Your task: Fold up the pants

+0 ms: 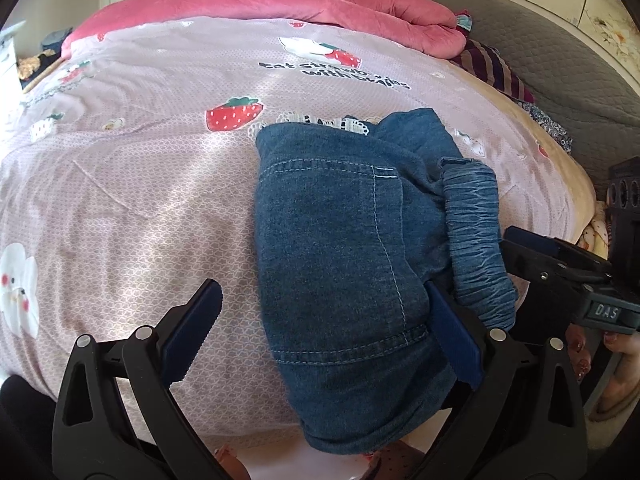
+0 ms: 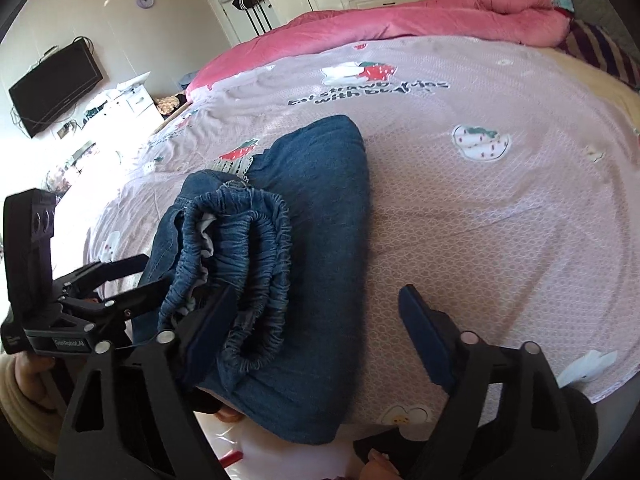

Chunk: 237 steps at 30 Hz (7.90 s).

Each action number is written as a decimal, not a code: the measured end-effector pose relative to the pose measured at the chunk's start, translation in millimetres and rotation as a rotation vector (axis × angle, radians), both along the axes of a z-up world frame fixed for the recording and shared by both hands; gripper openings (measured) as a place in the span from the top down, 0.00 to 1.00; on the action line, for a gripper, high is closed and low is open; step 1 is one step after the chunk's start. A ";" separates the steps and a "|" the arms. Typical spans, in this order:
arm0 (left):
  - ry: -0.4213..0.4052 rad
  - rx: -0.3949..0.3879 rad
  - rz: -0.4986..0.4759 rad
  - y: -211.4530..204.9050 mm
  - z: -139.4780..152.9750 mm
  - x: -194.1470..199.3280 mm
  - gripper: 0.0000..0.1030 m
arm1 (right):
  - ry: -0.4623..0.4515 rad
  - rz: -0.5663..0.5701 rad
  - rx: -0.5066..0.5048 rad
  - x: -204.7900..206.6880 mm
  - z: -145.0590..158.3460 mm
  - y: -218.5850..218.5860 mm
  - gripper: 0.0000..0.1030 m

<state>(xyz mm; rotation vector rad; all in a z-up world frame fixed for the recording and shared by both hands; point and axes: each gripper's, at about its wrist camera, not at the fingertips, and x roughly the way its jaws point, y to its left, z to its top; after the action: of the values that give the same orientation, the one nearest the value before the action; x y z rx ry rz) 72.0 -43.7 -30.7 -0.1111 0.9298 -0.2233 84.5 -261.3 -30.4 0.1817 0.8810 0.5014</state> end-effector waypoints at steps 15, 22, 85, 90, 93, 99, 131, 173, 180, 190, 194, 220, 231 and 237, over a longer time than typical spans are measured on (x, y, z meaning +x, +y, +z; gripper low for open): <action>0.002 -0.012 -0.028 -10.4 -4.2 10.7 0.10 | -0.002 0.067 0.041 17.7 -2.5 20.2 0.44; 0.004 -0.013 -0.035 -14.1 -5.1 14.7 0.09 | 0.021 0.083 0.085 22.5 -5.0 17.9 0.50; -0.163 0.020 0.023 28.5 47.3 141.0 0.78 | -0.224 0.037 -0.044 140.7 59.3 103.9 0.77; -0.138 0.017 0.019 27.1 31.8 150.3 0.78 | -0.177 0.014 -0.073 151.8 43.0 101.0 0.81; -0.128 0.013 0.020 28.3 24.3 152.9 0.78 | -0.149 0.004 -0.084 157.3 33.3 99.3 0.81; -0.119 0.000 0.028 32.9 16.4 154.8 0.74 | -0.131 -0.002 -0.139 158.7 24.3 100.5 0.81; -0.116 0.012 0.072 42.1 5.0 141.0 0.39 | -0.057 -0.129 -0.154 159.1 3.2 62.6 0.32; -0.233 0.020 0.162 50.3 54.6 57.3 0.09 | -0.314 -0.096 -0.124 61.2 73.9 47.4 0.05; -0.246 0.031 0.170 54.0 62.7 32.7 0.09 | -0.343 -0.080 -0.127 27.0 83.9 44.5 0.05; -0.267 0.034 0.173 53.9 77.3 5.2 0.09 | -0.373 -0.065 -0.115 -4.9 100.4 43.9 0.05; -0.279 0.033 0.168 52.5 83.2 -6.5 0.09 | -0.380 -0.071 -0.108 -11.2 107.8 43.0 0.05; -0.278 0.057 0.153 31.3 77.4 -51.9 0.09 | -0.356 -0.066 -0.134 -49.1 101.1 38.5 0.05; -0.245 0.076 0.167 35.1 63.7 -58.1 0.09 | -0.295 -0.049 -0.153 -59.0 76.0 35.2 0.04; -0.210 0.052 0.157 31.6 46.4 -65.8 0.09 | -0.258 -0.058 -0.164 -59.0 57.1 35.6 0.04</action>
<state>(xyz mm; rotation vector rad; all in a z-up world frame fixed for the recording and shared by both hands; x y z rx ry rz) 6.2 -12.2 15.7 -0.1101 0.7136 -0.0634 25.4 -225.6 26.6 -0.0080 0.6588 0.3863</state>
